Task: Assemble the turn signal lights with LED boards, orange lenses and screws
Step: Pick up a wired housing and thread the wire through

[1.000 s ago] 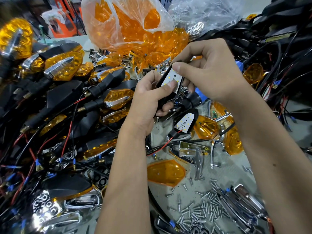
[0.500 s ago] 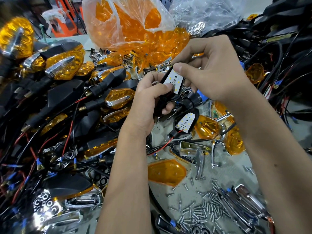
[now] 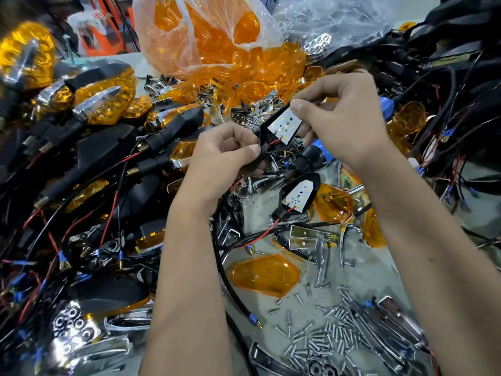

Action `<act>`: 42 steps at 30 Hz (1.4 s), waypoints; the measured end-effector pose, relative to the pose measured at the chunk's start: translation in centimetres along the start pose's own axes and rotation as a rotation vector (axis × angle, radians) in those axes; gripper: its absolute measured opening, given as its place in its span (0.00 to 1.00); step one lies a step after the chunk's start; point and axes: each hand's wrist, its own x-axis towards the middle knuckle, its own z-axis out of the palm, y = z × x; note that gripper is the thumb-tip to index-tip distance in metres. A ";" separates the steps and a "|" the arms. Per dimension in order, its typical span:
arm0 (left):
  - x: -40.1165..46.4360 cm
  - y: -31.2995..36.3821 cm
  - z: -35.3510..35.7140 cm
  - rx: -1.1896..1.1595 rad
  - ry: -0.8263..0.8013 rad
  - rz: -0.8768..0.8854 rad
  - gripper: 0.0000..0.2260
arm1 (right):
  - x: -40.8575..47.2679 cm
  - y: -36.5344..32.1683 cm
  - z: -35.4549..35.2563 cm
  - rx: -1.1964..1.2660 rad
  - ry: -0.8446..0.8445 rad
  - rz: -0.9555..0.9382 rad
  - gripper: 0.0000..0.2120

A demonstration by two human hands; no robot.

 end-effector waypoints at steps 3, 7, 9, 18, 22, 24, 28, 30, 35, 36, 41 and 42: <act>-0.1 0.1 -0.1 -0.015 -0.046 -0.039 0.05 | -0.3 0.5 0.0 0.043 -0.007 0.031 0.03; -0.4 0.3 -0.6 0.034 -0.208 -0.112 0.06 | -0.2 0.5 -0.9 0.036 -0.139 0.042 0.03; -0.6 0.5 -0.5 0.037 -0.271 -0.143 0.08 | -0.1 0.4 -1.3 0.010 -0.220 0.041 0.03; -0.5 0.4 1.5 0.051 -0.373 -0.204 0.04 | -0.4 1.0 0.4 0.023 -0.272 0.137 0.05; -0.5 0.3 1.4 0.045 -0.405 -0.201 0.04 | -0.4 0.7 0.2 0.058 -0.321 0.132 0.06; -0.6 0.2 1.4 0.058 -0.412 -0.182 0.07 | -0.4 0.4 -0.1 0.061 -0.350 0.117 0.06; -0.6 0.2 1.4 0.070 -0.415 -0.175 0.12 | -0.6 -0.1 -0.5 0.067 -0.389 0.096 0.07; -0.7 0.3 1.3 0.079 -0.429 -0.166 0.12 | -0.7 -0.2 -0.6 0.072 -0.399 0.094 0.07; -0.8 0.4 1.1 0.108 -0.442 -0.141 0.14 | -0.9 -0.4 -0.8 0.067 -0.422 0.064 0.06; -0.8 0.4 1.1 0.106 -0.447 -0.138 0.14 | -0.9 -0.4 -0.8 0.061 -0.423 0.053 0.06; -0.8 0.2 1.2 0.105 -0.459 -0.122 0.08 | -0.8 -0.3 -0.7 0.040 -0.411 0.044 0.06; -0.8 0.2 1.2 0.108 -0.464 -0.119 0.07 | -0.8 -0.3 -0.7 0.037 -0.410 0.048 0.06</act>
